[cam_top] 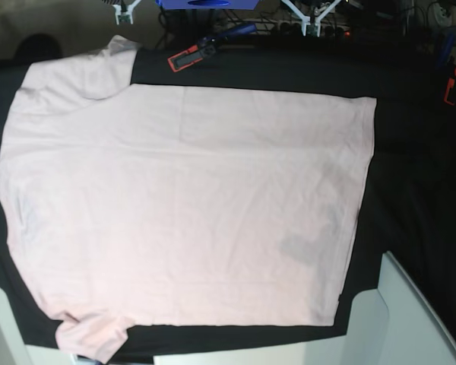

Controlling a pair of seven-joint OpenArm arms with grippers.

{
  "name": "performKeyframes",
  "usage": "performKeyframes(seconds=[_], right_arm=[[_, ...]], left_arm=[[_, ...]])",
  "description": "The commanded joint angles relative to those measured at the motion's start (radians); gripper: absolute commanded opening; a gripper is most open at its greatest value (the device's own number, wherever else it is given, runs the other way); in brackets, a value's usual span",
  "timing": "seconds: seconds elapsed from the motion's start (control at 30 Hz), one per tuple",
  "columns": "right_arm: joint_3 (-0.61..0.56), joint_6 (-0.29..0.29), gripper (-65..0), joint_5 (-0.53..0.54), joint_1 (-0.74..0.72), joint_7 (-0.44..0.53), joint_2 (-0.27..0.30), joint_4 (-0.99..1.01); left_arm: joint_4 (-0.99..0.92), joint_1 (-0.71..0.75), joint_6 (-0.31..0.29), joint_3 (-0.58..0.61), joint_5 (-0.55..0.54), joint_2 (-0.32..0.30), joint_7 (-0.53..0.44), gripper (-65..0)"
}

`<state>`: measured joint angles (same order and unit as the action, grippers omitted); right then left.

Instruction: Fold the T-shirt properly

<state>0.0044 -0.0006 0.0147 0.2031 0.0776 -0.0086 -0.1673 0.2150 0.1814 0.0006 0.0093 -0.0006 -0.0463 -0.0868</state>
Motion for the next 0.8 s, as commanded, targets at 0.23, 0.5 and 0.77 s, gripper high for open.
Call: performKeyframes(seconds=[0.23, 0.5, 0.77], right_arm=[[-0.001, 0.001, -11.5, -0.003, 0.009, 0.001, 0.0, -0.001], [-0.002, 0.001, -11.5, -0.003, 0.009, 0.001, 0.0, -0.001], [0.003, 0.001, -11.0, -0.003, 0.011, 0.001, 0.0, -0.001]], left_arm=[[-0.002, 0.003, -0.1, 0.004, 0.004, 0.004, -0.003, -9.4], [-0.004, 0.003, -0.1, -0.007, -0.005, 0.003, -0.001, -65.0], [-0.004, 0.003, -0.1, 0.001, -0.002, 0.003, -0.003, -28.2]])
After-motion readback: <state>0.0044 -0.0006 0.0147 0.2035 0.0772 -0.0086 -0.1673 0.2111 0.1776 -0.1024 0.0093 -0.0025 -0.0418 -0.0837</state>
